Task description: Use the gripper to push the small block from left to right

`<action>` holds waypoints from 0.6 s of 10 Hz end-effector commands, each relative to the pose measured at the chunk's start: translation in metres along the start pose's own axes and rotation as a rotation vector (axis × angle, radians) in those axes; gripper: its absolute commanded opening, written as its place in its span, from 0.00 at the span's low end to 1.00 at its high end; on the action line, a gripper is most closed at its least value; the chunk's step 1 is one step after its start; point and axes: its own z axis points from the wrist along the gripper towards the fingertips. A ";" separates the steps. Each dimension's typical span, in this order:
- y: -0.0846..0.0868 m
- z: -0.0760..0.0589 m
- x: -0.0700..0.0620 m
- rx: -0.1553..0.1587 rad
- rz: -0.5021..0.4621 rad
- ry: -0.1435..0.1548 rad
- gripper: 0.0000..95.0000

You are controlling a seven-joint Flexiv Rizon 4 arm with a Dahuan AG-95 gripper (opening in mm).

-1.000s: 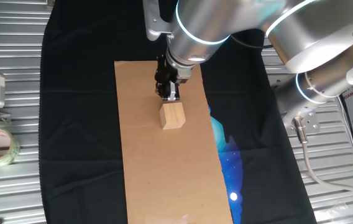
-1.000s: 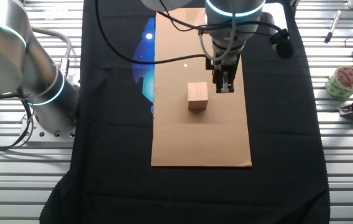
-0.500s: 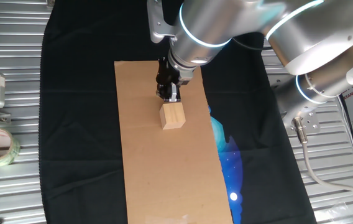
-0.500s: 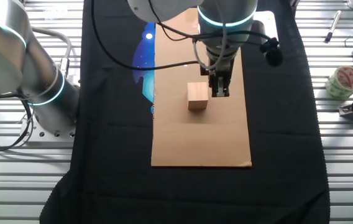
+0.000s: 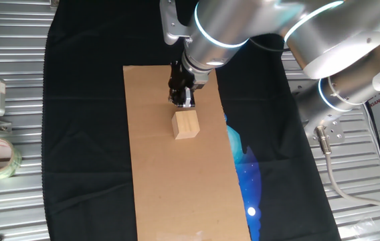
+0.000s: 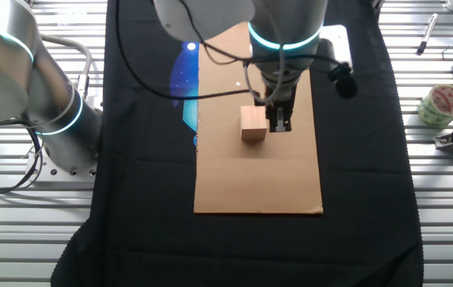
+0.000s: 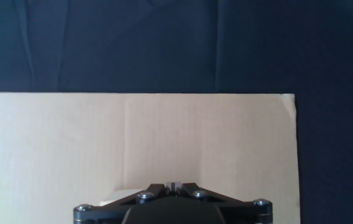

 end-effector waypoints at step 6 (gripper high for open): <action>-0.006 0.008 0.007 0.005 0.012 -0.031 0.00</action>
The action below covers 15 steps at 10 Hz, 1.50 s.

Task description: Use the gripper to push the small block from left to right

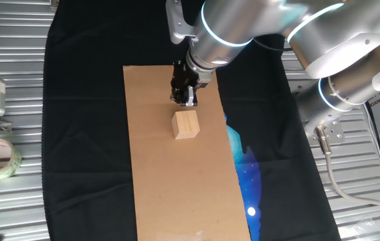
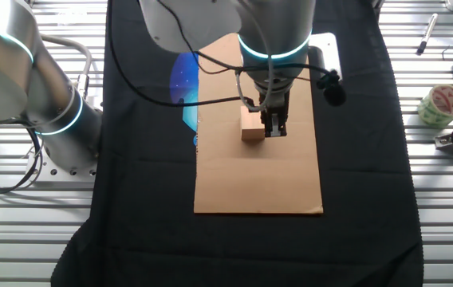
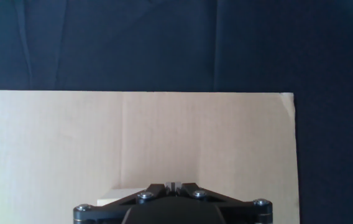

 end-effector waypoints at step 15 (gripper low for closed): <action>-0.004 0.014 0.012 0.022 -0.005 0.094 0.00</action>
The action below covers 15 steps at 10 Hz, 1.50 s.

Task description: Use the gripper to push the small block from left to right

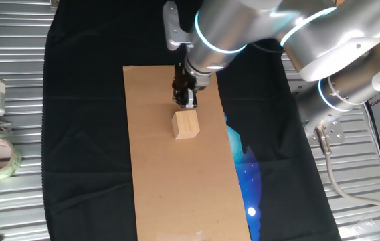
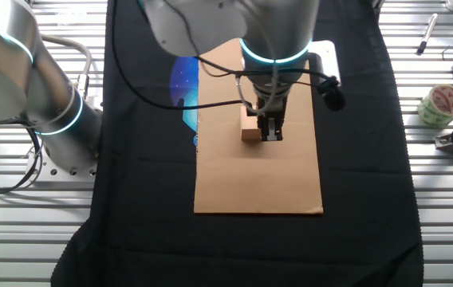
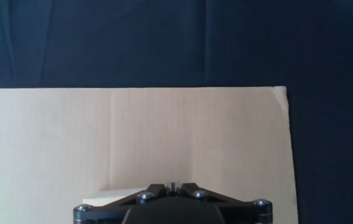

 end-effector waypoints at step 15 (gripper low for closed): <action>-0.001 0.012 0.012 -0.004 0.002 -0.008 0.00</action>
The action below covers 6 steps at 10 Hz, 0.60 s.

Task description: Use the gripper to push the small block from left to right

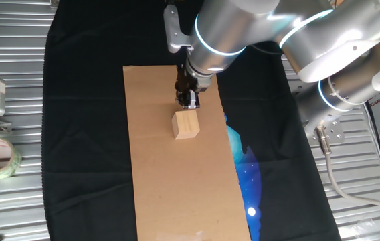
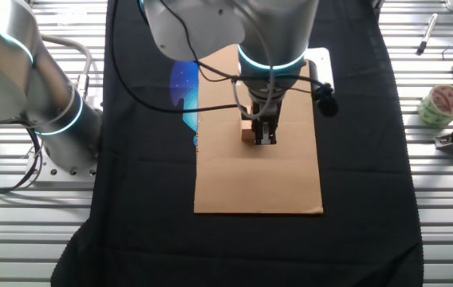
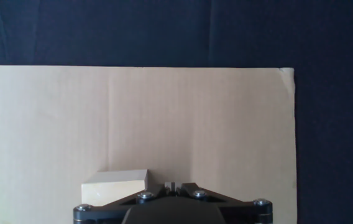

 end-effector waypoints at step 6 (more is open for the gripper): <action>-0.002 0.002 0.007 0.000 -0.002 -0.013 0.00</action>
